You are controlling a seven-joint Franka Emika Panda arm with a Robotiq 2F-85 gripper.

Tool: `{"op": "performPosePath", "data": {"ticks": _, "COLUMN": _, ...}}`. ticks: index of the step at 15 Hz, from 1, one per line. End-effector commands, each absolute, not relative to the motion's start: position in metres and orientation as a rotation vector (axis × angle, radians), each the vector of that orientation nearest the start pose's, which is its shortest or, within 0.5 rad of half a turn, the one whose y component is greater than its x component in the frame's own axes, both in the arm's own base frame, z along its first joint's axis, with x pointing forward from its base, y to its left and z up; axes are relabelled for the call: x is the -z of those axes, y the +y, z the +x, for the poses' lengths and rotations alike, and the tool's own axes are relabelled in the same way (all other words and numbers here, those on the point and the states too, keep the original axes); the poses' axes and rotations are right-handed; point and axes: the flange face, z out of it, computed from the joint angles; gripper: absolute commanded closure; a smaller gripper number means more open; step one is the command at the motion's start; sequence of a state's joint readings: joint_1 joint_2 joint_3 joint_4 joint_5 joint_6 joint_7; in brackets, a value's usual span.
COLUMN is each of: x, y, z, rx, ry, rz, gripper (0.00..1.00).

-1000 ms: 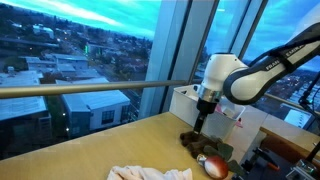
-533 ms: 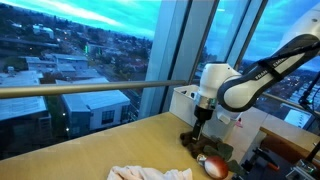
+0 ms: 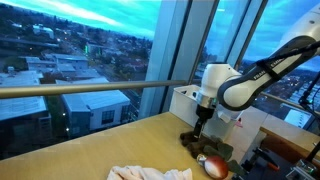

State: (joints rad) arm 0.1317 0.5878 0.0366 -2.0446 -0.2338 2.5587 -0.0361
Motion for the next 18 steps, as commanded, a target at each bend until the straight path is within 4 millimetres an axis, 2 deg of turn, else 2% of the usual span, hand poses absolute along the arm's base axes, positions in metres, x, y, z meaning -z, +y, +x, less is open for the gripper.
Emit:
{"op": "performPosePath", "data": {"ticks": 1, "x": -0.138, "y": 0.091, "z": 0.58, "rx": -0.08, "ry": -0.601, "rz": -3.184, "gripper": 0.0}}
{"op": "performPosePath", "data": {"ticks": 4, "x": -0.131, "y": 0.085, "z": 0.58, "rx": -0.094, "ry": -0.591, "rz": -3.182, "gripper": 0.01}}
{"op": "performPosePath", "data": {"ticks": 5, "x": -0.127, "y": 0.085, "z": 0.579, "rx": -0.103, "ry": -0.589, "rz": -3.179, "gripper": 0.15}}
{"op": "performPosePath", "data": {"ticks": 7, "x": -0.119, "y": 0.085, "z": 0.578, "rx": -0.117, "ry": -0.588, "rz": -3.175, "gripper": 0.22}}
{"op": "performPosePath", "data": {"ticks": 9, "x": -0.109, "y": 0.089, "z": 0.576, "rx": -0.129, "ry": -0.601, "rz": -3.169, "gripper": 0.44}}
{"op": "performPosePath", "data": {"ticks": 11, "x": -0.102, "y": 0.092, "z": 0.573, "rx": -0.139, "ry": -0.61, "rz": -3.166, "gripper": 0.57}}
{"op": "performPosePath", "data": {"ticks": 15, "x": -0.11, "y": 0.111, "z": 0.572, "rx": -0.127, "ry": -0.661, "rz": -3.151, "gripper": 0.86}}
{"op": "performPosePath", "data": {"ticks": 17, "x": -0.126, "y": 0.137, "z": 0.572, "rx": -0.094, "ry": -0.727, "rz": -3.156, "gripper": 0.99}}
{"op": "performPosePath", "data": {"ticks": 18, "x": -0.132, "y": 0.15, "z": 0.572, "rx": -0.077, "ry": -0.763, "rz": -3.154, "gripper": 1.0}}
